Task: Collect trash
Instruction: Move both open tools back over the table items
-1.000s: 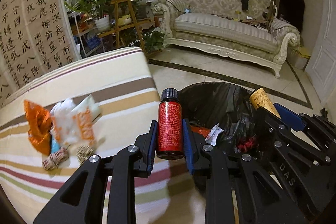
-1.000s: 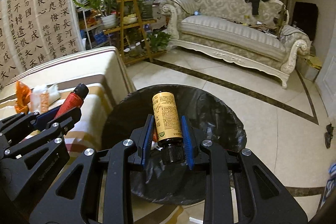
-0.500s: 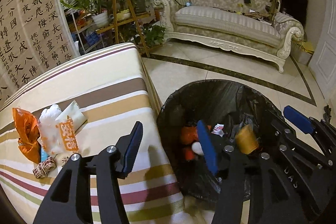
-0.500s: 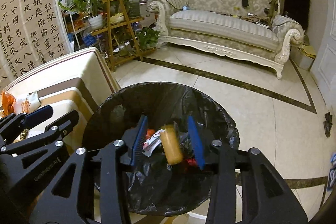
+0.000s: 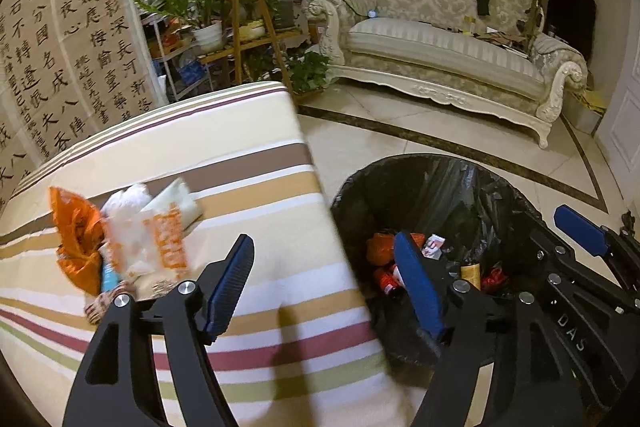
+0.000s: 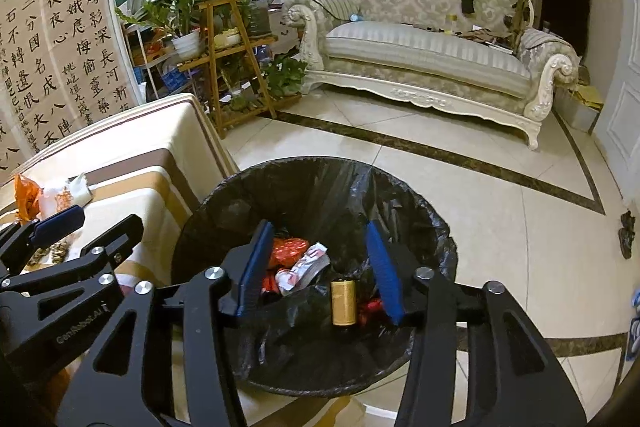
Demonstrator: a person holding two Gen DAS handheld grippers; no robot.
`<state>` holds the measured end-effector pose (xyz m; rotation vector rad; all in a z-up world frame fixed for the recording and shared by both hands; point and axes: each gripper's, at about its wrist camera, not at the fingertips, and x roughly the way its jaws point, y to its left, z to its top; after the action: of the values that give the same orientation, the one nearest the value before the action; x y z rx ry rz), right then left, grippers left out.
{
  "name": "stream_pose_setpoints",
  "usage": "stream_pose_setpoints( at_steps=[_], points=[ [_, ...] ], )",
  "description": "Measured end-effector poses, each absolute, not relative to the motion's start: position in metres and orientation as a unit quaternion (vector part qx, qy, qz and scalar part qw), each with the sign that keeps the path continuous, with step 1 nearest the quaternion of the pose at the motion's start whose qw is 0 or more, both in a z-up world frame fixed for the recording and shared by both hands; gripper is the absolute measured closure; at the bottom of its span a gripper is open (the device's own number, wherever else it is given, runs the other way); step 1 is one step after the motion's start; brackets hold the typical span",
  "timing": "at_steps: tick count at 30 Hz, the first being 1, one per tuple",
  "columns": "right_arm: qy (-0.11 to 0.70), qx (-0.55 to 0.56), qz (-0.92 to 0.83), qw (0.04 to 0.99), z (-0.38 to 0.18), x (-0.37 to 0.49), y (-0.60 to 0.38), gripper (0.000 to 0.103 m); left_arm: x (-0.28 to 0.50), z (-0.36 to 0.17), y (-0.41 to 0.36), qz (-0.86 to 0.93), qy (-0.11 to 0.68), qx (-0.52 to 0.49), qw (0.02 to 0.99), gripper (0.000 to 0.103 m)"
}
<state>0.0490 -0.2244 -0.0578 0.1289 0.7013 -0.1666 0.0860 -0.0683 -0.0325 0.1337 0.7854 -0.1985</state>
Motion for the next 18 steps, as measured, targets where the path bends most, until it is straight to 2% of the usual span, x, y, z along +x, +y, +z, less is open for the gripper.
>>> stream_pose_setpoints(
  at_steps=[18],
  points=[
    [0.356,0.029,0.046,0.933,-0.047,0.052,-0.114,0.055,0.064,-0.017,0.057,0.026,0.366,0.032,0.930,0.032]
  ],
)
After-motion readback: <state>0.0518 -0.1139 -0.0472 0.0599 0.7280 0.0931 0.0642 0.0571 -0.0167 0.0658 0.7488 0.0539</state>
